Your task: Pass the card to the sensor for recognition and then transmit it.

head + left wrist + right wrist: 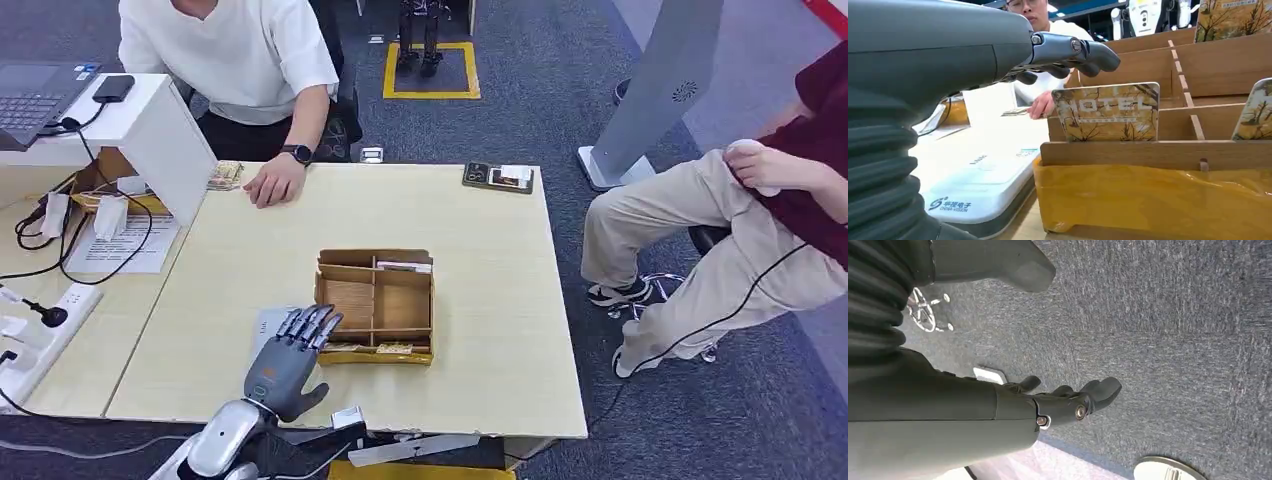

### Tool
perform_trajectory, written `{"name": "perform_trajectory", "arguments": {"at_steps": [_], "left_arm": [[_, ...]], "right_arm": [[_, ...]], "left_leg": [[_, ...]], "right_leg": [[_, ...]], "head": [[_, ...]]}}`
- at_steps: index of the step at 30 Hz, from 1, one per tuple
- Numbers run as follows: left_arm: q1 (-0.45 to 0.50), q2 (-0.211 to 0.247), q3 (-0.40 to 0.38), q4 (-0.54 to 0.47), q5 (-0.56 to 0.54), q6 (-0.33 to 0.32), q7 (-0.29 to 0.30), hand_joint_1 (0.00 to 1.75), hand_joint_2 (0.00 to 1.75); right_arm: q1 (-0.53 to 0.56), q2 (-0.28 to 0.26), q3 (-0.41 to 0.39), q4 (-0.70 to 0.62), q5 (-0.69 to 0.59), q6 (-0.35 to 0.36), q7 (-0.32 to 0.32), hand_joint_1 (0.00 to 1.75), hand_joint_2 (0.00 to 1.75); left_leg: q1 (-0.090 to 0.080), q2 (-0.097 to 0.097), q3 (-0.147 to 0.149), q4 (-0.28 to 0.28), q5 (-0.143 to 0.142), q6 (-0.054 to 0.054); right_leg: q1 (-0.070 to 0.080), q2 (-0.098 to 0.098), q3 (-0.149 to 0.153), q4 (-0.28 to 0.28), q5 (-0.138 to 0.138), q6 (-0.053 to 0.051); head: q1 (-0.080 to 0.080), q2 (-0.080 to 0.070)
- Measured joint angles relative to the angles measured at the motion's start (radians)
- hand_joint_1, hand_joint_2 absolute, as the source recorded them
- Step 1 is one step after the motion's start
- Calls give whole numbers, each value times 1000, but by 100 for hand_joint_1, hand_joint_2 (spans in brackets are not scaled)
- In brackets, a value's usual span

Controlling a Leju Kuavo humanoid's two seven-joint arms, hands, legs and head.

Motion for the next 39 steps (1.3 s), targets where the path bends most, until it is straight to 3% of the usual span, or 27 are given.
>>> {"name": "perform_trajectory", "arguments": {"at_steps": [14, 15, 16, 31, 39], "left_arm": [[0, 0, 0, 0, 0, 0, 0, 5, 175], [0, 0, 0, 0, 0, 0, -2, 79, 175], [0, 0, 0, 0, 0, 0, -5, 175, 175], [-3, -16, 0, 10, -27, -43, -7, 175, 175], [-5, -24, 0, 19, -39, -4, 2, 175, 175]], "right_arm": [[0, 0, 0, 0, 0, 0, 0, 0, 175], [0, -1, 0, 0, 0, 0, 0, 0, 175], [0, -1, 0, 0, 0, 0, 0, 0, 175], [-1, -1, 0, 0, 7, 0, 0, 0, 175], [-2, -1, 2, 0, 11, 0, 0, 0, 175]], "left_leg": [[0, 0, 0, 0, 0, 0], [0, 0, 0, 0, 0, 0], [0, 0, 0, 0, 0, 0], [0, 0, 0, 0, 0, 0], [0, 0, 0, 0, 0, 0]], "right_leg": [[0, 0, 0, 0, 0, 0], [0, 0, 0, 0, 0, 0], [0, 0, 0, 0, 0, 0], [0, 0, 0, 0, 0, 0], [0, 0, 1, 0, 0, 0]], "head": [[0, 0], [0, 0], [0, 0], [0, 0], [0, 0]]}}
